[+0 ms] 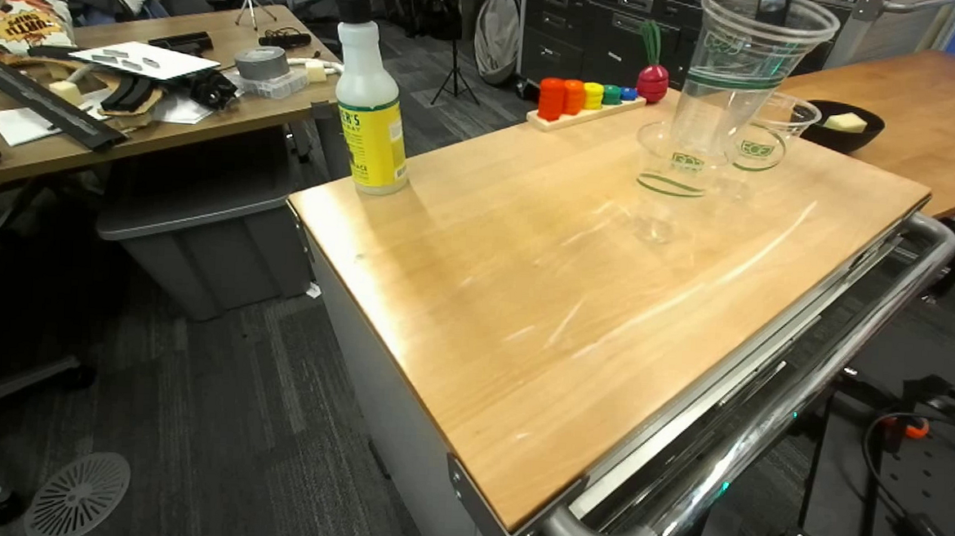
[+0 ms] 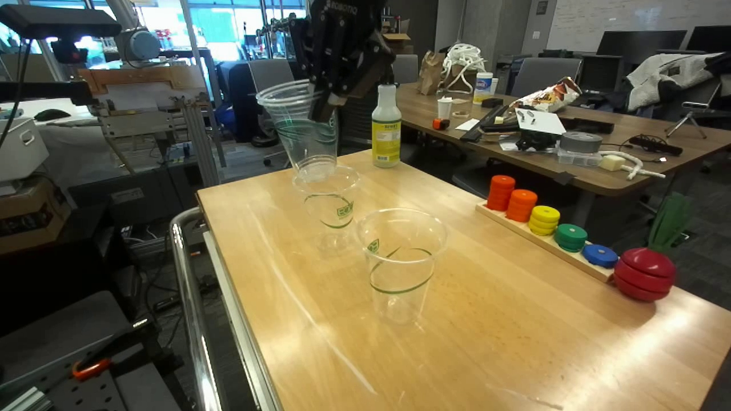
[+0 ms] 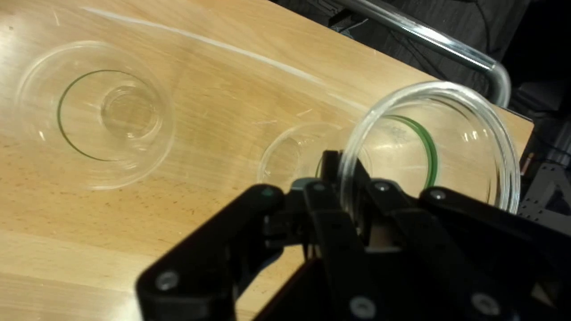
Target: Stack the cups
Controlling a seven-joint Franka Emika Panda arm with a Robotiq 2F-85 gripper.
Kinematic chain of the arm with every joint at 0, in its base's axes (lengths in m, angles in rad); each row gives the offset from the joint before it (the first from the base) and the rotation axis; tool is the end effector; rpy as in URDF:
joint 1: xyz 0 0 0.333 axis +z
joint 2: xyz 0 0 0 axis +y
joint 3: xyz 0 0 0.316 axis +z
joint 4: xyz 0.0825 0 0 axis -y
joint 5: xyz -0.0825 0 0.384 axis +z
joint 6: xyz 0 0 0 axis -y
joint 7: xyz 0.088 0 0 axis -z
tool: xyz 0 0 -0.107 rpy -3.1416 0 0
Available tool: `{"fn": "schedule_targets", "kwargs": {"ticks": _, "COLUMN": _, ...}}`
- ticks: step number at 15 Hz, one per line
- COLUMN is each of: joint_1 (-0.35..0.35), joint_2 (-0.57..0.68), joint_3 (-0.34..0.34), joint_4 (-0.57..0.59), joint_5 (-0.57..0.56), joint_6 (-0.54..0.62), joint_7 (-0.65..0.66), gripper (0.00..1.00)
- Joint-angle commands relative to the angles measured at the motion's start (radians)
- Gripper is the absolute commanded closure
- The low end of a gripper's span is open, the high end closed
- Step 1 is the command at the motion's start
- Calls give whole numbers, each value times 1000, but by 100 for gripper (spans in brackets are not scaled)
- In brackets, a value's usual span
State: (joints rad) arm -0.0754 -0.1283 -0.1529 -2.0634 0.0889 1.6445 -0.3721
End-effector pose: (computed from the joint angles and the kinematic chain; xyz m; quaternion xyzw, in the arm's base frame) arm 0.4726 -0.1028 0.4693 -0.9859 -0.0633 0.1233 0.0936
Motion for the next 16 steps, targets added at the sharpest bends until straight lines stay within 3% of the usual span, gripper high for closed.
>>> {"fn": "schedule_targets", "kwargs": {"ticks": 1, "joint_1": -11, "joint_2": 64, "joint_3": -9, "joint_4": 51, "joint_5": 51, "joint_6": -25, "joint_7": -77, "gripper": 98}}
{"fn": "schedule_targets", "kwargs": {"ticks": 7, "joint_1": -24, "joint_2": 127, "joint_3": 0, "joint_4": 79, "joint_5": 34, "joint_6": -42, "joint_7": -100, "gripper": 98}}
{"fn": "schedule_targets", "kwargs": {"ticks": 8, "joint_1": -24, "joint_2": 130, "joint_3": 3, "joint_4": 78, "joint_5": 26, "joint_6": -30, "joint_7": -100, "gripper": 79}}
{"fn": "schedule_targets", "kwargs": {"ticks": 9, "joint_1": -25, "joint_2": 133, "joint_3": 4, "joint_4": 79, "joint_5": 20, "joint_6": -23, "joint_7": -98, "gripper": 68}}
{"fn": "schedule_targets", "kwargs": {"ticks": 16, "joint_1": -21, "joint_2": 131, "joint_3": 15, "joint_4": 79, "joint_5": -16, "joint_6": 11, "joint_7": -57, "gripper": 16}}
